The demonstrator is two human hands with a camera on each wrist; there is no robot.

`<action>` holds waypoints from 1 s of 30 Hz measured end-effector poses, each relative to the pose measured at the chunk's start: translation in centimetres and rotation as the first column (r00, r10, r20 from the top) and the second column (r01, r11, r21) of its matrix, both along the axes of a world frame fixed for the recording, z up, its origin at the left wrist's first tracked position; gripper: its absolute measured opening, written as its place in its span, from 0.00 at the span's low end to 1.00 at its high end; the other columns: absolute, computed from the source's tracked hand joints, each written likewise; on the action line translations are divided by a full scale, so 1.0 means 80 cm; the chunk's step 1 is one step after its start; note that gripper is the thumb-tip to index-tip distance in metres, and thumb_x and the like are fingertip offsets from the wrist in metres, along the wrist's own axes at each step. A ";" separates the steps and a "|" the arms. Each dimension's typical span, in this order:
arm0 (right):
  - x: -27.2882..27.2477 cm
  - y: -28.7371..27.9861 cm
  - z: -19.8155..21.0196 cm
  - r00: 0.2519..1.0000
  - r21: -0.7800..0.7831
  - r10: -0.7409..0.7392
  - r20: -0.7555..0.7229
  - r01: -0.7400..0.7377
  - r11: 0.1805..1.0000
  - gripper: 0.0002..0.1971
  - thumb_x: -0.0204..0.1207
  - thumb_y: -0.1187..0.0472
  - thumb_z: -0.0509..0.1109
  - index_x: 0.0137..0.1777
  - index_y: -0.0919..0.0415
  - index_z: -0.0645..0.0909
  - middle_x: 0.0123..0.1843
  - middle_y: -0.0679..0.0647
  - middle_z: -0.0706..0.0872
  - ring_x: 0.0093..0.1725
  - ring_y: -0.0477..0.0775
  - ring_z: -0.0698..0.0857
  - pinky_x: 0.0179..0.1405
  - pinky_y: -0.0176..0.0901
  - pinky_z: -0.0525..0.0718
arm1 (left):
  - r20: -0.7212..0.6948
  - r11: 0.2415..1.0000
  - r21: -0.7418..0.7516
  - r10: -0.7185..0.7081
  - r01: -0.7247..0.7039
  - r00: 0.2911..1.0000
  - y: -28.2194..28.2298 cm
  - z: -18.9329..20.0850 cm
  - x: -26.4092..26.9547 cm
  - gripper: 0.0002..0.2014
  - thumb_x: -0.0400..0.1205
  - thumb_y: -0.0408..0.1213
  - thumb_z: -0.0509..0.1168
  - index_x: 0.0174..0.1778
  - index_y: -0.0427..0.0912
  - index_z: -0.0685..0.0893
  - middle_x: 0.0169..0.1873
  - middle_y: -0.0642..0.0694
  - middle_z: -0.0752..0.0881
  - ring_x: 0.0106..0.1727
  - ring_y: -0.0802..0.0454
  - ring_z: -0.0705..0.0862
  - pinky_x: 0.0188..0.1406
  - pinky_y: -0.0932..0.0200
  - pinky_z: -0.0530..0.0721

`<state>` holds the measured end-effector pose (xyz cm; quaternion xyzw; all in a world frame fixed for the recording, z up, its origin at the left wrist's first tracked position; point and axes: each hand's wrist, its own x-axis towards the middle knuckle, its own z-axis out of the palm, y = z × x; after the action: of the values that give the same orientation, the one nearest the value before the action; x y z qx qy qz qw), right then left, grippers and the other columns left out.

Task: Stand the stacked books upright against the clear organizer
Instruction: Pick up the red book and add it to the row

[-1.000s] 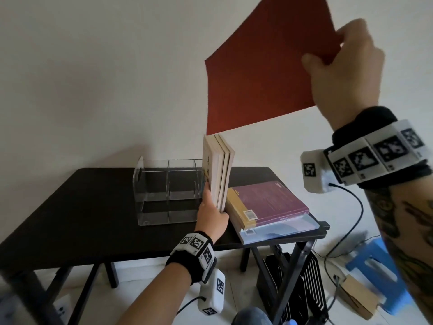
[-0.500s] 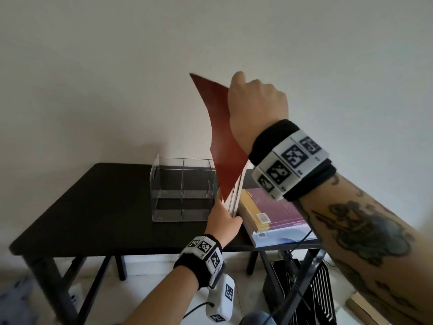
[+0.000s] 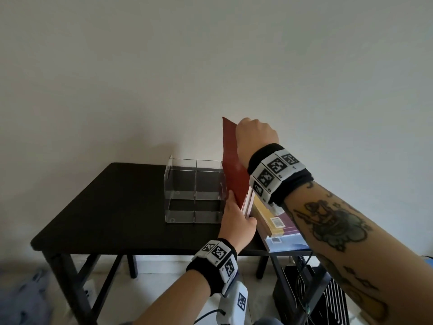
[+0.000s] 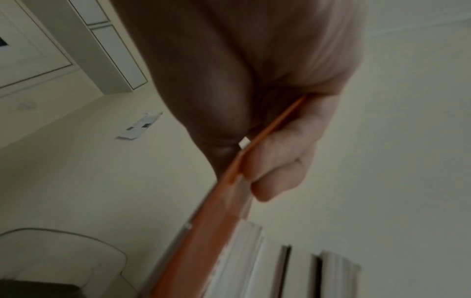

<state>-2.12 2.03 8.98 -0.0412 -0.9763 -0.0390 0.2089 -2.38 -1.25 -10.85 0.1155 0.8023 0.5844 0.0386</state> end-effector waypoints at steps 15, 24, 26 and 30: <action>-0.012 0.044 0.005 0.980 -0.281 0.028 -0.198 -0.084 0.956 0.19 0.83 0.48 0.58 0.35 0.58 0.70 0.31 0.51 0.76 0.28 0.50 0.74 0.24 0.39 0.65 | 0.044 1.000 0.021 -0.006 0.005 0.999 0.000 0.001 -0.007 0.49 0.77 0.33 0.69 0.86 0.57 0.45 0.76 0.48 0.75 0.69 0.46 0.80 0.68 0.48 0.82; -0.010 0.172 -0.067 0.963 -0.461 -0.255 0.090 0.267 0.846 0.16 0.81 0.55 0.60 0.35 0.65 0.72 0.48 0.65 0.85 0.45 0.65 0.82 0.43 0.46 0.76 | 0.064 0.992 0.115 0.046 -0.053 0.997 0.005 -0.003 -0.009 0.46 0.75 0.27 0.71 0.85 0.54 0.54 0.70 0.49 0.78 0.67 0.49 0.80 0.64 0.55 0.83; -0.008 0.192 -0.094 0.939 -0.422 -0.254 0.232 0.333 0.843 0.17 0.80 0.53 0.63 0.33 0.63 0.72 0.46 0.63 0.85 0.43 0.62 0.81 0.41 0.45 0.77 | 0.065 0.990 0.121 0.060 -0.067 0.996 0.005 -0.002 -0.010 0.46 0.75 0.26 0.69 0.85 0.54 0.55 0.68 0.49 0.80 0.65 0.49 0.82 0.65 0.55 0.82; -0.003 0.223 -0.137 0.854 -0.364 -0.300 0.426 0.465 0.807 0.21 0.75 0.45 0.69 0.54 0.64 0.82 0.52 0.60 0.86 0.52 0.61 0.84 0.51 0.47 0.84 | 0.054 0.994 0.100 0.045 -0.050 0.998 0.007 -0.003 -0.009 0.47 0.74 0.26 0.69 0.85 0.56 0.54 0.69 0.48 0.80 0.65 0.49 0.83 0.68 0.47 0.82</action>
<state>-2.38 19.86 -2.01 -0.2802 -0.9494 0.1419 0.0051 -3.12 -0.71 -11.07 0.0829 0.7728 0.6279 0.0395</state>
